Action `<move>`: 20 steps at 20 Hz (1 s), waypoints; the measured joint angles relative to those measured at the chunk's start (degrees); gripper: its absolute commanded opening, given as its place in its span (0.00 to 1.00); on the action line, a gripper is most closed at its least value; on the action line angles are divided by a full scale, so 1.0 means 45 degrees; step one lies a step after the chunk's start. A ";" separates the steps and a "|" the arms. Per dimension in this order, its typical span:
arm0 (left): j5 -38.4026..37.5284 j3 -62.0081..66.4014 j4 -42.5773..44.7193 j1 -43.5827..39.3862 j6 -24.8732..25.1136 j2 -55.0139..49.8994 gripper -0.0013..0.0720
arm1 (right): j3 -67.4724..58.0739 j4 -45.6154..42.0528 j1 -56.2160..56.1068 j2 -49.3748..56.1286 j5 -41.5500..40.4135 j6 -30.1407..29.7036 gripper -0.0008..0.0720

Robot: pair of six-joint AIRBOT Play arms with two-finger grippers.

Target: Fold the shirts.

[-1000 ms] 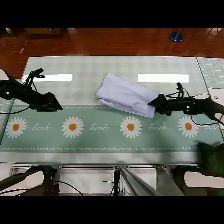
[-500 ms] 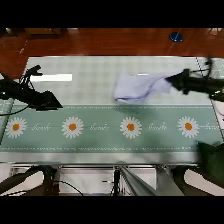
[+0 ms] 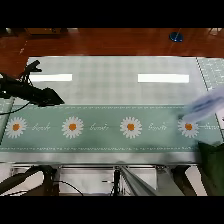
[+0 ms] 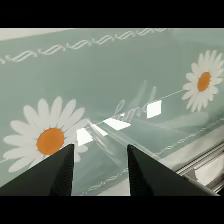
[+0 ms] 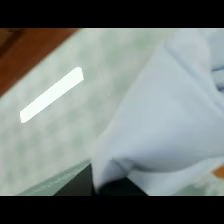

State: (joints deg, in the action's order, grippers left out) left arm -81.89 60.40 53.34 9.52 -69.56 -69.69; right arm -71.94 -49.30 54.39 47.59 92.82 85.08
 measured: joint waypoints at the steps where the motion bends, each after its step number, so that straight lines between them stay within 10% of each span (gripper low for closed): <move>1: 0.0053 0.0000 -0.0175 0.0000 0.0160 -0.0005 0.56 | -0.0083 -0.1078 0.0408 -0.0053 0.0466 0.0034 0.04; 10: 0.0272 0.0000 -0.0811 0.0000 0.1190 -0.0005 0.56 | 0.0126 -1.0448 0.1477 0.0015 0.2608 0.0442 0.04; 20: 0.2633 0.0000 -0.0869 0.0039 0.1341 -0.0015 0.56 | 0.2618 -1.6475 0.2171 -0.0063 0.2914 0.0505 0.04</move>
State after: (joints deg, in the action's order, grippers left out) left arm -70.04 60.40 49.43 9.69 -63.53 -69.76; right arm -60.16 -123.44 64.16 47.31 105.93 87.35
